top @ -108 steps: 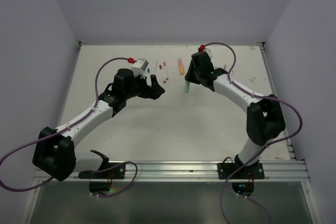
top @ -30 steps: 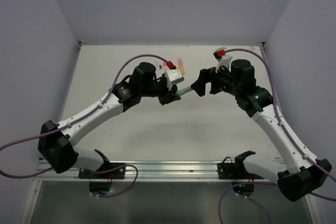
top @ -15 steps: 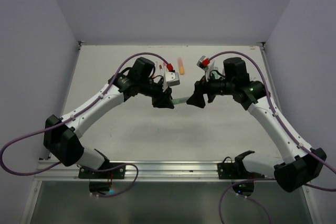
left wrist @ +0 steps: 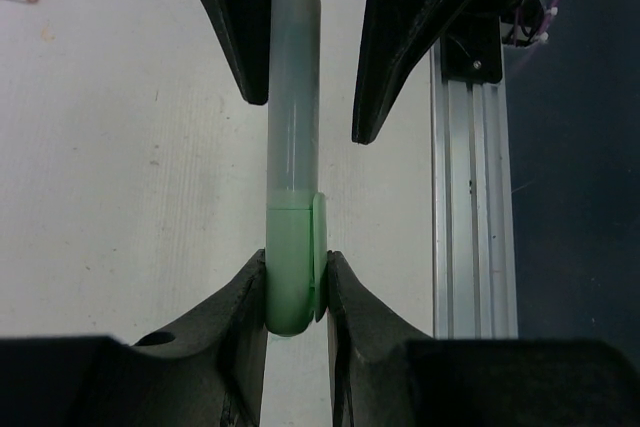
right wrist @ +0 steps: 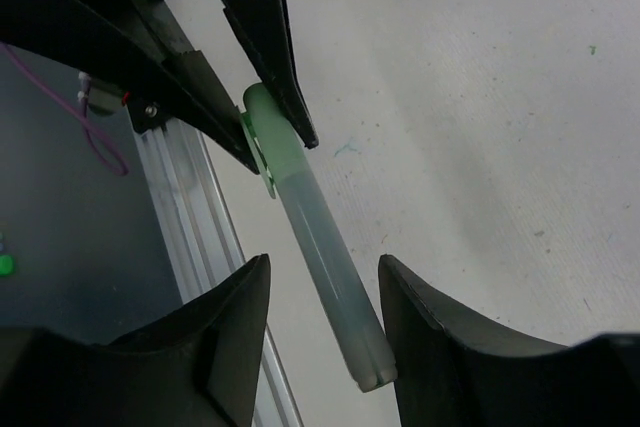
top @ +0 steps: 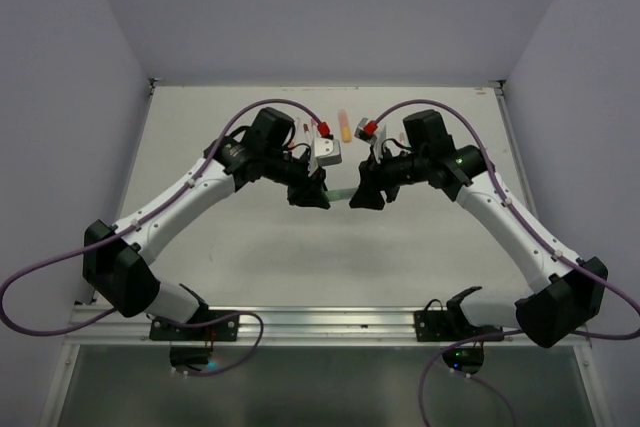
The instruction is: Open the pen caps
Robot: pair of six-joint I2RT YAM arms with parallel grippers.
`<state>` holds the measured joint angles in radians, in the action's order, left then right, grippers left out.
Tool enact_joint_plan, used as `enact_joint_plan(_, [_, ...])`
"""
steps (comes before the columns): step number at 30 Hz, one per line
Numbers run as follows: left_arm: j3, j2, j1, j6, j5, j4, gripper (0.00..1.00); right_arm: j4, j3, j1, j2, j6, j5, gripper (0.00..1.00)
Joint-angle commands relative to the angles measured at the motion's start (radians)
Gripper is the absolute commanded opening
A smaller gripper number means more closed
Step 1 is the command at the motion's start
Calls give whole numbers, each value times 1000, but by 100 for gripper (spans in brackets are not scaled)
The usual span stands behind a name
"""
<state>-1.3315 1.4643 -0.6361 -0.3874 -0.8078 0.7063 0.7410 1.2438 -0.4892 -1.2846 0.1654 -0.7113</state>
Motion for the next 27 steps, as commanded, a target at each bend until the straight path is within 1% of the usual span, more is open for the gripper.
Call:
enact_joint_plan(1, [-49,-4,1,-21,-21,19,0,24,42,-9,4,36,-48,49])
enact_joint_plan(3, [-52,-4,0,-22,-25,19,0,32,45,-15,2,39,-45,47])
enact_joint_plan(8, [-64,-5,0,-34,-53,33,0,23,36,-20,2,43,-40,31])
enact_joint_plan(9, [-64,-7,0,-34,-54,35,0,20,37,-20,-1,43,-42,24])
enact_joint_plan(11, [-64,-7,0,-31,-48,35,0,18,39,-22,-2,45,-53,17])
enact_joint_plan(12, [-63,-15,0,-28,-45,30,0,17,34,-23,-2,43,-56,10])
enact_joint_plan(13, [-60,-18,3,-15,-45,22,5,3,29,-23,-1,37,-56,7])
enact_joint_plan(14, [-52,-25,7,-2,-39,-2,23,-8,25,-23,1,31,-51,4])
enact_joint_plan(15, [-43,-44,13,10,-36,-22,31,-18,13,-23,7,13,-44,0])
enact_joint_plan(16, [-23,-56,19,50,-27,-74,44,-47,5,-23,11,0,-31,0])
enact_joint_plan(18, [4,-103,50,94,-11,-140,56,-100,-32,-23,24,-39,-27,0])
enact_joint_plan(19, [38,-120,65,149,-5,-177,63,-162,-46,-23,37,-85,-22,0])
enact_joint_plan(20, [58,-140,94,177,10,-251,78,-199,-61,-23,47,-111,-20,0])
enact_joint_plan(21, [78,-180,113,208,24,-295,82,-237,-95,-23,57,-141,-10,0])
enact_joint_plan(22, [122,-203,130,284,42,-389,90,-346,-116,-23,83,-226,2,0])
enact_joint_plan(24, [178,-270,180,367,91,-496,93,-470,-187,-25,106,-311,30,0])
enact_joint_plan(25, [240,-295,196,480,110,-615,93,-589,-208,-23,128,-390,44,0])
enact_joint_plan(26, [273,-317,220,536,154,-675,93,-647,-228,-23,134,-430,59,0])
enact_joint_plan(27, [305,-355,228,589,166,-752,93,-701,-268,-23,142,-469,90,0])
